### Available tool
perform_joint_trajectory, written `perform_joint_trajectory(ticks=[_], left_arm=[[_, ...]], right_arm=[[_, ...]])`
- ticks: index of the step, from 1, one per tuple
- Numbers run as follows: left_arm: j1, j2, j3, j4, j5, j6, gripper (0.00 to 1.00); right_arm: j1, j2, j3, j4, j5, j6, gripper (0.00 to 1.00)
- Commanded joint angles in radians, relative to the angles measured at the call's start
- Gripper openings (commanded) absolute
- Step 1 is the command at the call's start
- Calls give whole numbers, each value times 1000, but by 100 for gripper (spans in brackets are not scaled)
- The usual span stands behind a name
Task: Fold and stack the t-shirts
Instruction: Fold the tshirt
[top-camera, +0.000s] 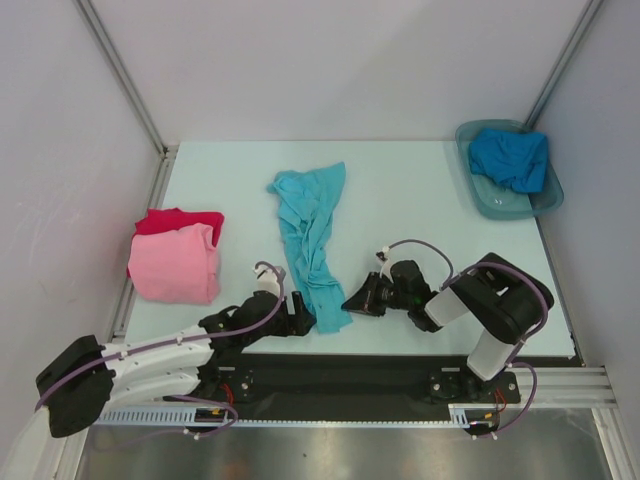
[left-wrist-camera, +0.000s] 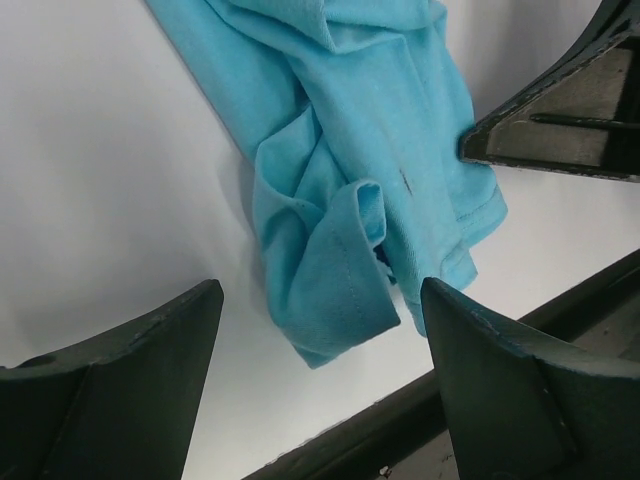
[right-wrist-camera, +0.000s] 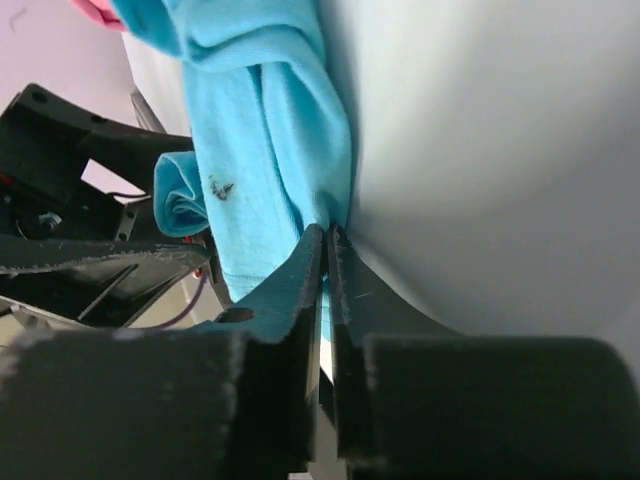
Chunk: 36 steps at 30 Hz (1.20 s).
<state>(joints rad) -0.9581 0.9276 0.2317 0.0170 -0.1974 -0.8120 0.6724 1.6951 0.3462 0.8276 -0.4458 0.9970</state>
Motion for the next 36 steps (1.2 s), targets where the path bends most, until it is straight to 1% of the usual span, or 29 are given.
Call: perform_joint_trajectory(ticks=[1, 2, 6, 8, 10, 11, 13, 14, 17, 19, 29, 32, 34, 36], left_arm=[[-5, -6, -11, 32, 13, -7, 87], [-5, -12, -11, 28, 12, -7, 87], [-5, -52, -5, -17, 3, -3, 87], [-5, -84, 9, -67, -10, 2, 86], [-5, -104, 27, -138, -20, 8, 82], [-5, -127, 47, -161, -30, 14, 75], [-5, -151, 64, -221, -37, 22, 65], [-5, -168, 75, -233, -42, 25, 55], [-5, -182, 77, -247, -45, 27, 45], [-5, -167, 72, -232, -37, 24, 46], [-5, -33, 11, -68, 15, -1, 64], [-5, 13, -2, -20, 29, -4, 68], [-5, 46, -8, 58, 38, -7, 68], [-5, 118, -15, 136, 56, -9, 67]], right_arm=[[4, 23, 2, 38, -4, 2, 3], [1, 37, 5, 44, -10, 3, 0], [-7, 57, -4, 71, -22, 14, 0], [-7, 55, -10, 76, -22, 14, 0], [-11, 52, -19, 77, -22, 12, 0], [-14, 49, -24, 76, -21, 12, 0], [-23, 38, -36, 77, -21, 8, 0], [-28, 34, -39, 76, -24, 9, 0], [-39, 29, -42, 77, -28, 8, 0], [-42, 25, -44, 82, -31, 9, 0], [-66, 9, -65, 90, -45, 6, 0], [-69, 9, -70, 96, -47, 8, 0], [-69, 17, -70, 100, -47, 11, 0], [-71, 24, -70, 110, -48, 12, 0]])
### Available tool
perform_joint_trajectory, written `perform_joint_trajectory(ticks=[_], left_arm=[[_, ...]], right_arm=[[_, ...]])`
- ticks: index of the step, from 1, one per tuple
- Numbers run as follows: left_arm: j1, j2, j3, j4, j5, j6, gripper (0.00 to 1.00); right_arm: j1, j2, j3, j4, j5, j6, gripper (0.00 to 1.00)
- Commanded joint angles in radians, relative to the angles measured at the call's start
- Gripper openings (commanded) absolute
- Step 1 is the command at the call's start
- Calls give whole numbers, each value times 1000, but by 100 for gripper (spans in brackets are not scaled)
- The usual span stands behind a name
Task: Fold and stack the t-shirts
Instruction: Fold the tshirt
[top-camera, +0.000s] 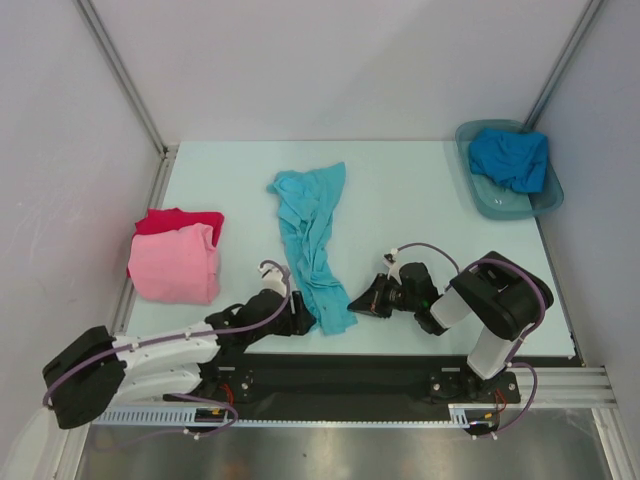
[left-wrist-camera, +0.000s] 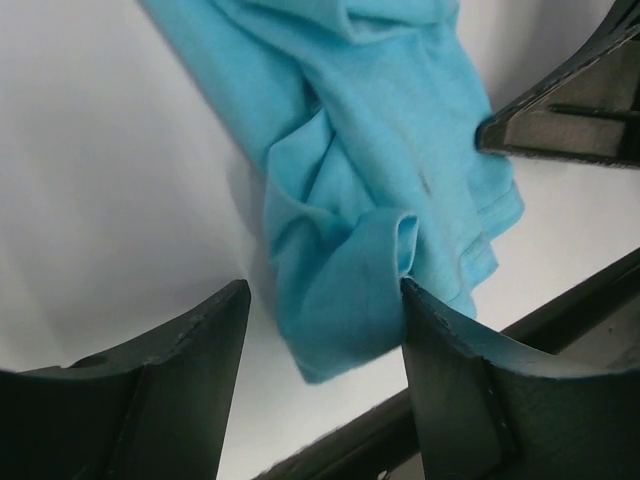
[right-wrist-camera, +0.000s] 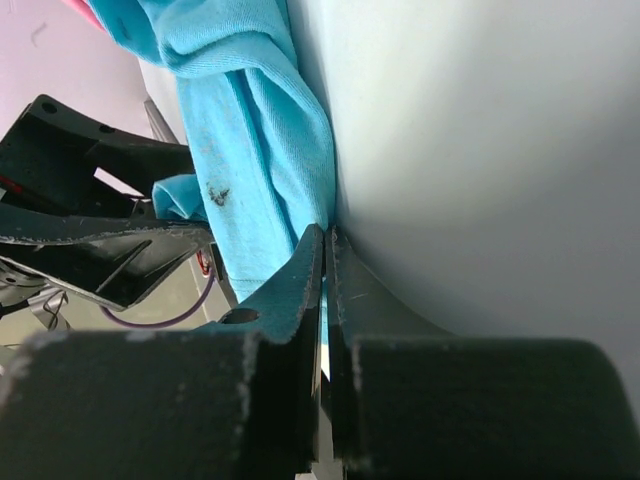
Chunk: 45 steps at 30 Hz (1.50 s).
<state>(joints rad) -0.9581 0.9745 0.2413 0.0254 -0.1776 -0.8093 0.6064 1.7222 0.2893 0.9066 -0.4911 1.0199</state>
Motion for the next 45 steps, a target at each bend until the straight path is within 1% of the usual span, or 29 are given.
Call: perform_joint_trajectory(ticks=[1, 2, 4, 5, 6, 7, 8, 9, 10, 13, 19, 24, 30, 32, 37, 38, 40, 42, 43, 45], left_arm=[[-7, 98, -23, 155, 43, -14, 65], [-10, 159, -22, 183, 56, -16, 60], [-14, 214, -16, 254, 70, -21, 53], [-25, 264, -7, 274, 81, -22, 46], [-30, 283, 1, 295, 82, -25, 41], [-37, 299, 7, 300, 84, -27, 36], [-50, 311, 19, 300, 86, -27, 26], [-54, 320, 24, 301, 86, -28, 22], [-62, 319, 27, 292, 84, -28, 14], [-70, 288, 32, 251, 72, -27, 1], [-73, 169, 27, 88, 20, -13, 0], [-73, 58, 44, -99, -19, -8, 0], [-73, -77, 44, -254, -46, -21, 0], [-73, -95, 50, -291, -52, -21, 0], [-73, -105, 70, -328, -59, -13, 0], [-73, -100, 73, -323, -57, -11, 0], [-73, -79, 81, -317, -51, -8, 0], [-73, -62, 85, -300, -42, -8, 0], [-73, -56, 87, -295, -39, -8, 0], [-73, -48, 87, -280, -31, -14, 0]], right_arm=[[-4, -3, -13, 34, -3, -7, 0], [-4, 0, -15, 40, -3, -9, 0], [-4, 8, -18, 48, -3, -3, 0], [-4, 11, -21, 55, -3, -1, 0], [-2, 13, -22, 58, -3, 0, 0], [-5, 13, -25, 60, -3, 0, 0], [-7, 13, -27, 61, -4, 0, 0], [-8, 11, -30, 61, -4, -1, 0], [-13, 10, -35, 61, -6, -3, 0], [-23, 7, -36, 61, -12, -7, 0], [-39, 4, -39, 61, -18, -11, 0], [-63, -44, -67, 42, -1, -18, 0], [-99, -191, -121, -135, 62, -57, 0], [-99, -271, -134, -199, 86, -52, 0], [-65, -449, -153, -383, 155, -46, 0], [-51, -457, -150, -400, 161, -46, 0], [-24, -452, -142, -416, 174, -29, 0], [18, -409, -151, -381, 181, 18, 0], [36, -391, -160, -336, 187, 40, 0], [113, -330, -165, -298, 227, 87, 0]])
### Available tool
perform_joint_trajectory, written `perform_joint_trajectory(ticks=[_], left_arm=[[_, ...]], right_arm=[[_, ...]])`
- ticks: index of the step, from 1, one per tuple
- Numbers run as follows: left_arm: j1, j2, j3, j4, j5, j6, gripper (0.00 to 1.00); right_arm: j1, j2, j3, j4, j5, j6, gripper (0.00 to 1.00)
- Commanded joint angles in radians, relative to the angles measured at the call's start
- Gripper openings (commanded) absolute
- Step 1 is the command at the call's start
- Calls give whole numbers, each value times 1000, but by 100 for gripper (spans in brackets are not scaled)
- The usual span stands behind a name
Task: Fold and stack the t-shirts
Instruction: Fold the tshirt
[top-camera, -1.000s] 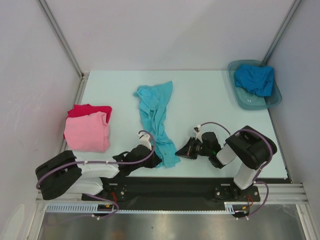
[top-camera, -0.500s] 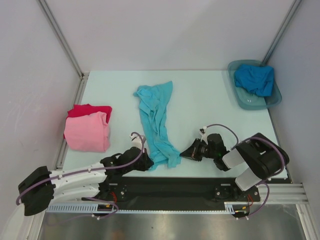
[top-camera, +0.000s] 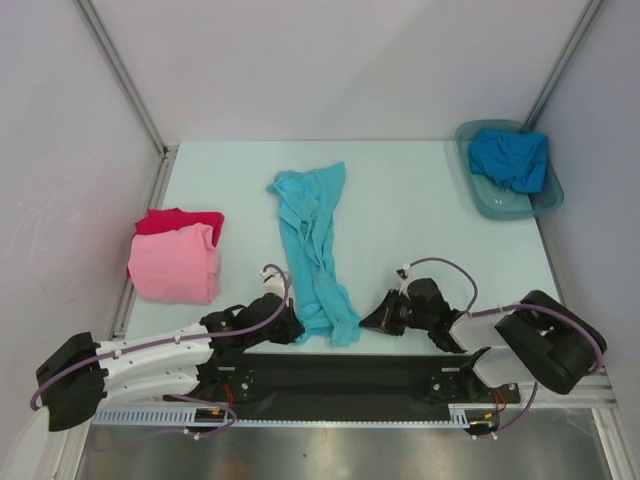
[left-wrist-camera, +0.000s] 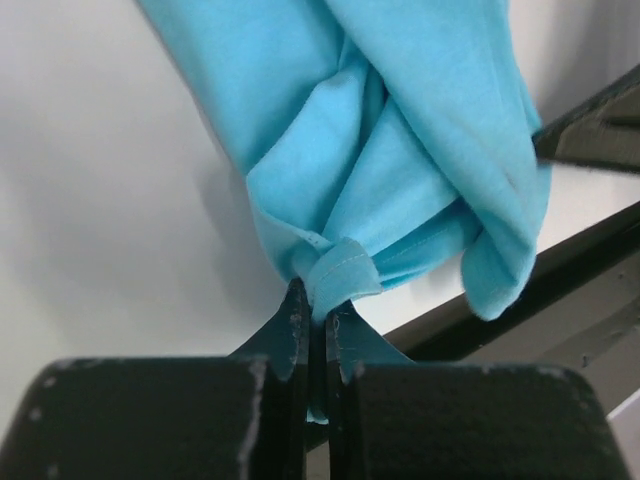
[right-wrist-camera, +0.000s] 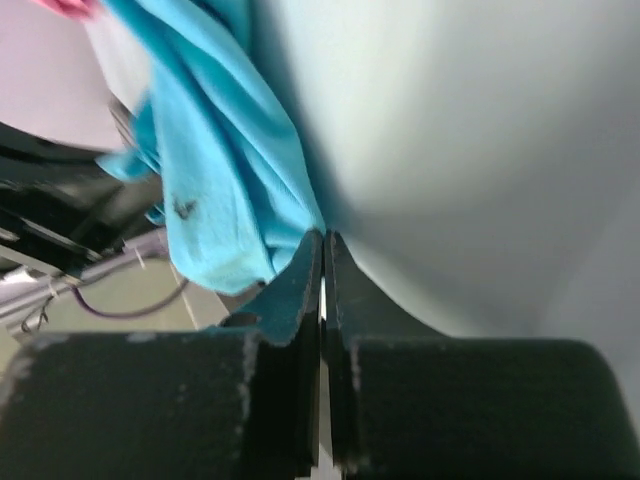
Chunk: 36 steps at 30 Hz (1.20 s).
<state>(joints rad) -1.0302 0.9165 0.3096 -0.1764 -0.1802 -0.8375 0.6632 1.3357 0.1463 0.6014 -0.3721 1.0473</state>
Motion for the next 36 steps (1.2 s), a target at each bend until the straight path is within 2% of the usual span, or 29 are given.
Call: perform_joint_trajectory(ticks=[1, 6, 9, 14, 16, 17, 18, 19, 20, 21, 23, 24, 26, 36], left_arm=[[-2, 10, 16, -77, -25, 12, 0], [-11, -2, 0, -71, -18, 2, 1], [-18, 1, -9, -67, -18, -5, 1], [-27, -10, -14, -66, -21, -12, 2], [-27, -16, -18, -64, -21, -12, 6], [-28, -18, -20, -66, -21, -14, 10], [-28, -19, -21, -66, -24, -14, 23], [-28, -21, -23, -72, -25, -15, 32], [-28, -22, -23, -75, -28, -17, 42], [-28, -22, -24, -80, -31, -23, 56], [-30, -34, -21, -98, -50, -31, 67], [-31, -39, -21, -104, -57, -37, 73], [-33, -57, -21, -124, -77, -44, 84], [-33, -134, 14, -193, -177, -72, 92]], right_arm=[[88, 77, -21, 38, 123, 75, 0], [252, 235, -13, 161, 186, 164, 0], [309, 310, 4, 241, 203, 203, 0], [334, 346, 13, 267, 219, 221, 0], [334, 329, 12, 249, 229, 215, 0], [334, 321, 12, 239, 239, 209, 0], [332, 310, 10, 221, 245, 206, 0], [331, 298, 9, 207, 251, 204, 5], [329, 274, 9, 193, 259, 198, 12], [328, 261, 10, 170, 268, 189, 26], [323, 231, 18, 147, 271, 181, 41], [322, 221, 22, 117, 278, 177, 53], [320, 192, 25, 100, 291, 168, 59], [262, 17, 88, -119, 303, 96, 59]])
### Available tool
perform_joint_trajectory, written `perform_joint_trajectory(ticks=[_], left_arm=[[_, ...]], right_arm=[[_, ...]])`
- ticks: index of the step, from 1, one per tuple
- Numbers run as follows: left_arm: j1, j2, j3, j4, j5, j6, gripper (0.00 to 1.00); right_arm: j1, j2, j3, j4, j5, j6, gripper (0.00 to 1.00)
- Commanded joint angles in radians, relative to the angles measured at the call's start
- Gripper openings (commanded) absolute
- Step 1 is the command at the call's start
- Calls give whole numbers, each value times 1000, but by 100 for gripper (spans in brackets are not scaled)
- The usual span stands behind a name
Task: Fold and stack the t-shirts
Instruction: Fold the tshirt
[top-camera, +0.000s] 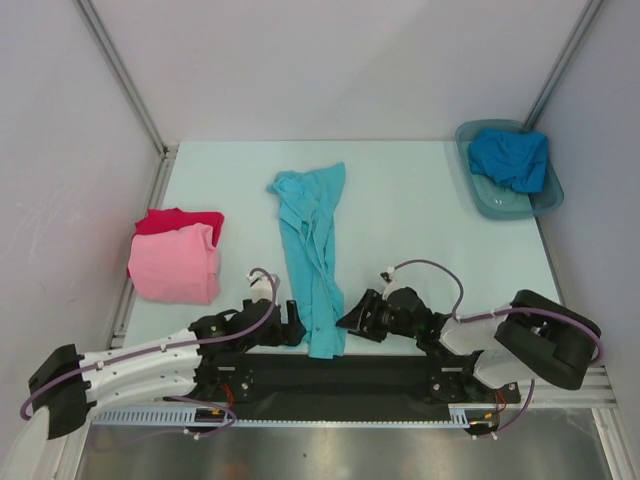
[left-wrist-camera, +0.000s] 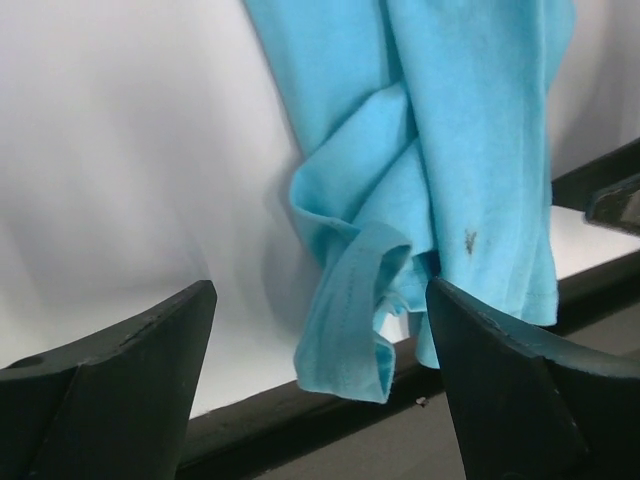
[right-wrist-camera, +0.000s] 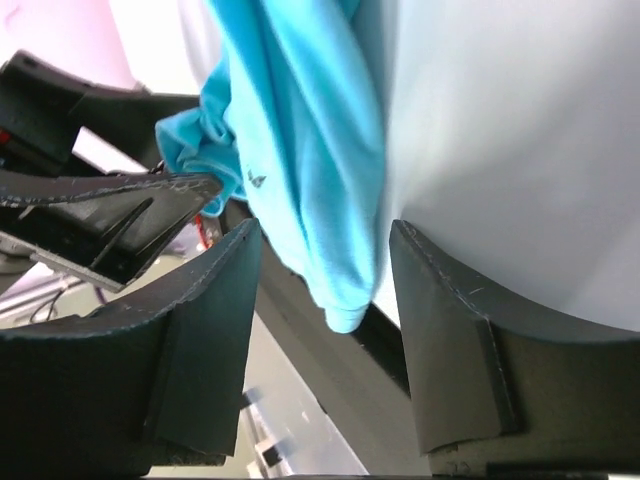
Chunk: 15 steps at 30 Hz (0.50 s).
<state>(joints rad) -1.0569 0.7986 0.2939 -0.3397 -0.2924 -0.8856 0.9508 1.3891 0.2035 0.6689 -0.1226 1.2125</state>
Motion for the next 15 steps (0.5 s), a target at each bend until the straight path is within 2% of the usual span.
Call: perform_joint_trajectory(ticks=[1, 5, 8, 12, 13, 15], left_arm=[[-6, -12, 45, -32, -73, -26, 93], [-5, 46, 123, -18, -111, 2, 97], [35, 141, 229, 13, -120, 80, 100], [208, 270, 338, 115, 27, 181, 100], [292, 293, 373, 163, 100, 194, 100], [392, 382, 418, 203, 134, 227, 100]], right_arm=[[-56, -68, 40, -202, 49, -77, 59], [-174, -114, 103, -275, -4, -139, 58], [-291, -75, 204, -318, -72, -198, 58], [-420, 59, 376, -327, -158, -249, 58], [-435, 86, 420, -327, -175, -260, 57], [-478, 192, 548, -328, -202, -277, 57]])
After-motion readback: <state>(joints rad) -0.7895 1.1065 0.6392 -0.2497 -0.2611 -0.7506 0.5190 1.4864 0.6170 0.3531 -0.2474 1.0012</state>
